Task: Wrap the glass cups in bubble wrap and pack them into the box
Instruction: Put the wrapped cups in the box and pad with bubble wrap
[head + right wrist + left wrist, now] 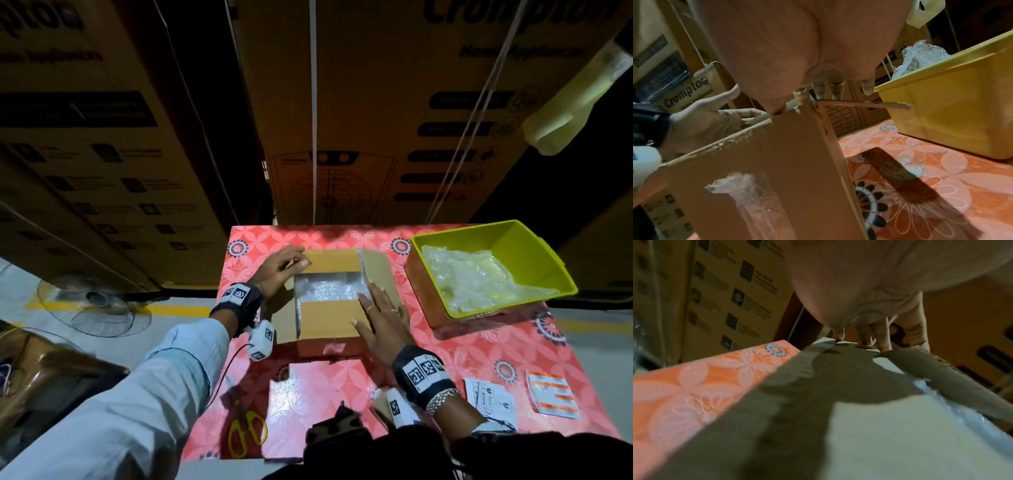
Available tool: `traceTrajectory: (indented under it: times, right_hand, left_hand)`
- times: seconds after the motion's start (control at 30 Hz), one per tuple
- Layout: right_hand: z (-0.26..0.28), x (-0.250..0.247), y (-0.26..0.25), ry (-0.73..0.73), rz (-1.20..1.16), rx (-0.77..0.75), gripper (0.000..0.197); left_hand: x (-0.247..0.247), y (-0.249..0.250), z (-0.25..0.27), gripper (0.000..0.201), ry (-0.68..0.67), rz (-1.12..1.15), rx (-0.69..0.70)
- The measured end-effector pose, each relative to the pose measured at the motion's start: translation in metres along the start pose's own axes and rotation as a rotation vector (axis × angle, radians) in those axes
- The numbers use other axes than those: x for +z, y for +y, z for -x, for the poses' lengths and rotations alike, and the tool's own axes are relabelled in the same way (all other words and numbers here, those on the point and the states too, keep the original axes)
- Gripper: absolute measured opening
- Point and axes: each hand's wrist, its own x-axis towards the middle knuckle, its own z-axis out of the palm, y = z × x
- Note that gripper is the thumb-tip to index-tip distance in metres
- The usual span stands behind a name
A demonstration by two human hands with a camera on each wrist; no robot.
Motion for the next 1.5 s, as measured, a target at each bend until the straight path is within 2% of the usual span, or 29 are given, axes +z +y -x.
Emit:
traceTrajectory:
  times: [0.13,0.2,0.27,0.33,0.4,0.53,0.57,0.63,0.73,0.83,0.9,0.97,1.03,1.07,1.1,1.17,1.2,1.27,1.37,1.43,1.5]
  right_hand:
    - [-0.001,-0.008,0.002,0.02,-0.115,0.015,0.071]
    - [-0.002,-0.013,0.006,0.076,-0.163,0.069,0.075]
    - [-0.005,-0.016,0.017,0.121,-0.195,0.172,0.078]
    - [-0.007,-0.018,0.029,0.139,-0.326,0.252,0.081]
    - [-0.008,-0.018,0.04,0.175,-0.512,0.192,0.078]
    - [0.005,-0.044,0.018,0.354,-0.612,0.132,0.074]
    - [0.012,-0.051,0.007,0.342,-0.638,0.09,0.074]
    - [0.021,-0.055,-0.016,0.222,-0.621,-0.023,0.067]
    - [0.011,-0.037,-0.027,0.106,-0.411,-0.151,0.053]
    - [-0.005,-0.013,-0.02,-0.018,-0.196,-0.125,0.05]
    - [-0.008,-0.005,-0.017,-0.042,-0.153,-0.133,0.053]
    - [-0.006,-0.004,-0.016,-0.027,-0.194,-0.167,0.053]
    - [-0.005,-0.001,-0.013,0.001,-0.23,-0.184,0.052]
    - [-0.004,0.001,-0.011,0.027,-0.225,-0.174,0.051]
    - [-0.004,0.004,-0.009,0.052,-0.217,-0.153,0.051]
    - [-0.004,0.009,-0.006,0.085,-0.237,-0.125,0.05]
    - [-0.003,0.009,-0.006,0.087,-0.256,-0.117,0.05]
    - [-0.002,0.011,-0.006,0.08,-0.307,-0.112,0.05]
    - [0.0,0.01,-0.009,0.052,-0.4,-0.08,0.05]
    - [0.001,0.008,-0.012,0.035,-0.436,-0.046,0.052]
    - [0.001,0.005,-0.014,0.014,-0.475,-0.005,0.059]
  left_hand:
    - [0.013,-0.005,0.015,0.093,-0.108,-0.392,0.099]
    - [0.025,-0.004,0.023,0.11,-0.135,-0.553,0.093]
    - [0.034,-0.003,0.029,0.119,-0.147,-0.658,0.078]
    - [0.038,-0.002,0.033,0.12,-0.15,-0.707,0.065]
    - [0.041,-0.001,0.037,0.117,-0.151,-0.726,0.045]
    - [0.047,-0.002,0.04,0.105,-0.106,-0.719,0.044]
    - [0.048,-0.003,0.04,0.104,-0.091,-0.711,0.052]
    - [0.05,-0.005,0.041,0.102,-0.067,-0.68,0.062]
    - [0.05,-0.007,0.042,0.096,-0.029,-0.6,0.069]
    - [0.05,-0.002,0.053,0.089,0.093,-0.494,0.007]
    - [0.049,0.003,0.064,0.089,0.255,-0.426,-0.121]
    - [0.045,0.004,0.073,0.09,0.418,-0.32,-0.324]
    - [0.038,0.004,0.081,0.092,0.483,-0.124,-0.504]
    - [0.035,0.007,0.085,0.089,0.501,0.008,-0.546]
    - [0.034,0.012,0.09,0.082,0.535,0.137,-0.531]
    - [0.034,0.029,0.099,0.062,0.623,0.287,-0.368]
    - [0.036,0.038,0.102,0.056,0.6,0.305,-0.268]
    - [0.045,0.047,0.102,0.046,0.409,0.277,-0.113]
    - [0.062,0.034,0.091,0.035,0.127,0.081,-0.038]
    - [0.072,0.025,0.087,0.047,0.098,-0.077,-0.035]
    - [0.078,0.021,0.086,0.065,0.161,-0.129,-0.084]
